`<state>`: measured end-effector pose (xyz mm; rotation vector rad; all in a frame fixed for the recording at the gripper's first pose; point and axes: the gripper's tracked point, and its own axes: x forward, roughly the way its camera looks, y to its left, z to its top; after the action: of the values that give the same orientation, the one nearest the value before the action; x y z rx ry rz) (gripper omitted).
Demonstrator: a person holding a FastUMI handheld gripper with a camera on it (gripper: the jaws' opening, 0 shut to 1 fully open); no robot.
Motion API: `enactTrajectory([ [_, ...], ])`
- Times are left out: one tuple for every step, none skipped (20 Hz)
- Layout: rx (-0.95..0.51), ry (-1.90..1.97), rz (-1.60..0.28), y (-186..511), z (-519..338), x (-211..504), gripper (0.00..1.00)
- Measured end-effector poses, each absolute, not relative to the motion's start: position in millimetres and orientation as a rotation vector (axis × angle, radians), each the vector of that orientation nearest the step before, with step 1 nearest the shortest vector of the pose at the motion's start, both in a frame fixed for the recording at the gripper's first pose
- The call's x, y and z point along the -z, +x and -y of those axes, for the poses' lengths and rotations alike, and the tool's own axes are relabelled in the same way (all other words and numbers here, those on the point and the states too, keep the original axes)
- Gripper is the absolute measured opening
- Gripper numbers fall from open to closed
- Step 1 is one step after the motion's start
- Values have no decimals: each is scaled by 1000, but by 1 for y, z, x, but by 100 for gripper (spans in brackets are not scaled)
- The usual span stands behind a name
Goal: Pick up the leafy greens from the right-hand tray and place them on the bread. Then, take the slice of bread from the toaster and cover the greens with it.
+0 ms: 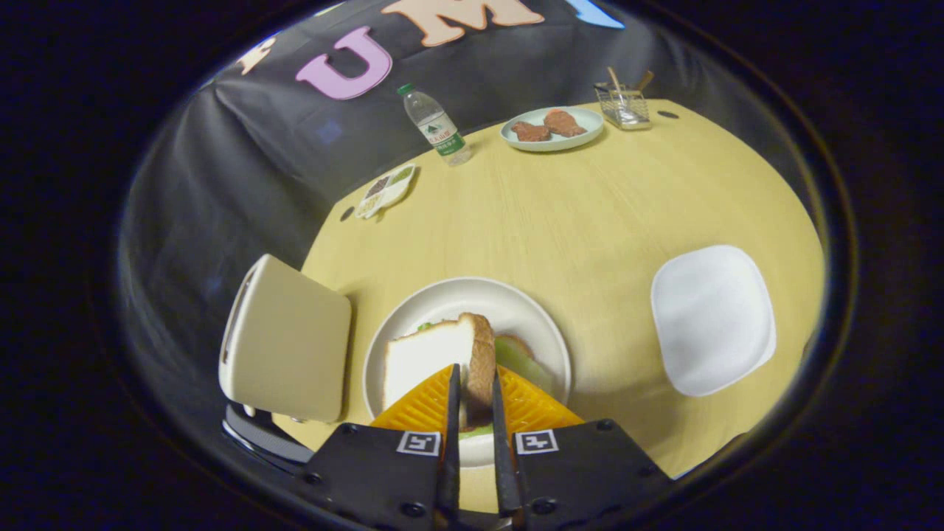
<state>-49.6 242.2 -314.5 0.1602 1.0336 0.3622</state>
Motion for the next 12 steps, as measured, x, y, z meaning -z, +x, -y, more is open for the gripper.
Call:
enactTrajectory([
  [-353,122,-1022,-49,-239,316,34],
  [-351,81,-1019,-46,-236,320,39],
  [-346,57,-1017,-50,-234,322,45],
  [-338,25,-1012,-50,-230,324,50],
  [-327,-5,-1006,-48,-226,326,56],
  [-315,-28,-990,-44,-222,325,61],
  [-302,-44,-970,-41,-218,322,67],
  [-290,-55,-948,-38,-214,318,72],
  [-280,-57,-922,-34,-211,313,78],
  [-269,-58,-896,-28,-206,307,83],
  [-255,-64,-866,-23,-199,300,89],
  [-243,-70,-829,-16,-192,291,95],
])
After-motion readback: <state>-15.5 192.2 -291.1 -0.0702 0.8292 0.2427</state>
